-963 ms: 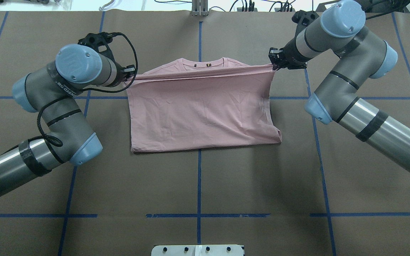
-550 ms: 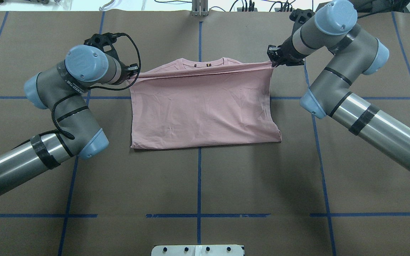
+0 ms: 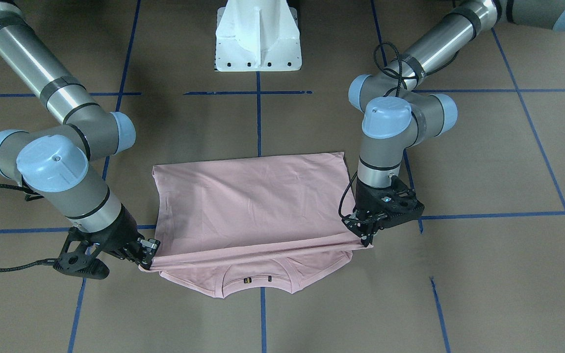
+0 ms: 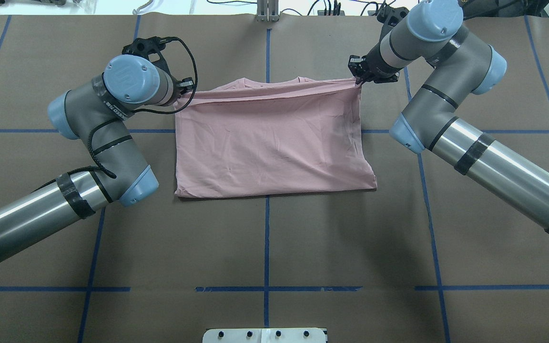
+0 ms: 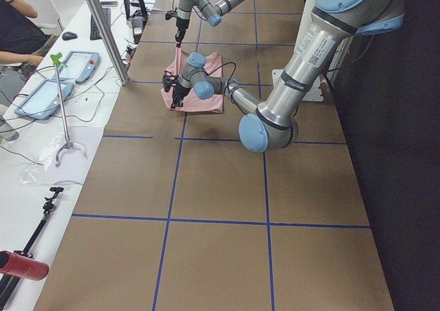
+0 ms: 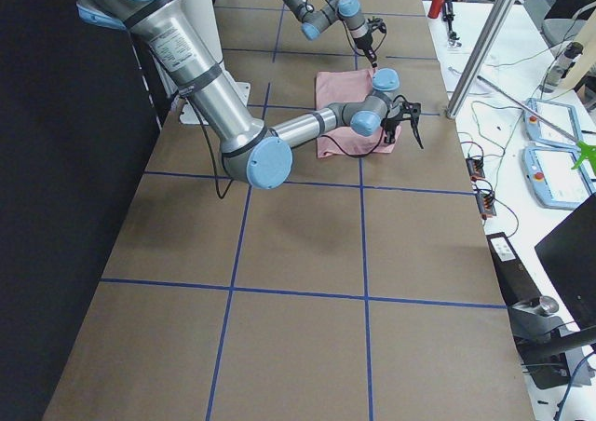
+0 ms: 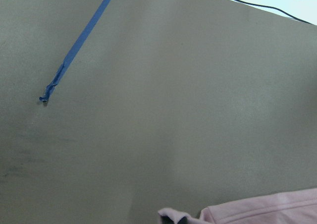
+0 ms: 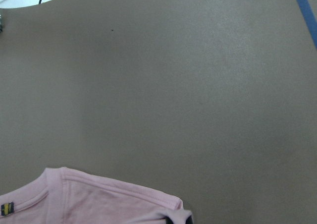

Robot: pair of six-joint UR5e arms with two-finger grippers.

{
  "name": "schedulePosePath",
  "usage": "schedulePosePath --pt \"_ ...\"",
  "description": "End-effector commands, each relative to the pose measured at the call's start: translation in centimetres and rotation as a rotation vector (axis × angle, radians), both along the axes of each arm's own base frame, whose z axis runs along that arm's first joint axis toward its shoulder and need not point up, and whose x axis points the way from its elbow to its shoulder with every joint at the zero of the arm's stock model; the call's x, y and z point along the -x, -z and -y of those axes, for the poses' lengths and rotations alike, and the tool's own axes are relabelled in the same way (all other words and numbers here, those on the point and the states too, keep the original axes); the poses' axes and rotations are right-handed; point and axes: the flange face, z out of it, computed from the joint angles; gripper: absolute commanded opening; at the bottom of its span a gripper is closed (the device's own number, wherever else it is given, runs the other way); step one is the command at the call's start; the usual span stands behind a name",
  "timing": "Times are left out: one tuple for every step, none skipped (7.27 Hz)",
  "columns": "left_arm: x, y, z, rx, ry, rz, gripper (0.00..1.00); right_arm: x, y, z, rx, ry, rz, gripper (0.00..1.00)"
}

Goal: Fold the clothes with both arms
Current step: 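Lower the hem onto the collar edge and open both grippers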

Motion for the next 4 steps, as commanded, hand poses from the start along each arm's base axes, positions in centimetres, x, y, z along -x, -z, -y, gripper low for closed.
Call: schedulePosePath --pt "-0.4 1.0 -0.1 -0.006 -0.002 -0.009 0.0 0.0 1.0 -0.4 -0.017 0.004 0.013 0.0" --pt "-0.5 1.0 -0.2 -0.005 -0.005 -0.007 0.0 0.2 1.3 -0.6 -0.021 0.008 0.018 0.0" --pt "-0.6 0.9 -0.2 -0.005 -0.005 -0.007 0.12 0.6 1.8 -1.1 -0.028 0.016 0.024 0.16" --pt "-0.6 0.9 -0.3 -0.005 -0.006 -0.007 0.3 1.0 2.1 -1.4 -0.033 0.022 0.028 0.42"
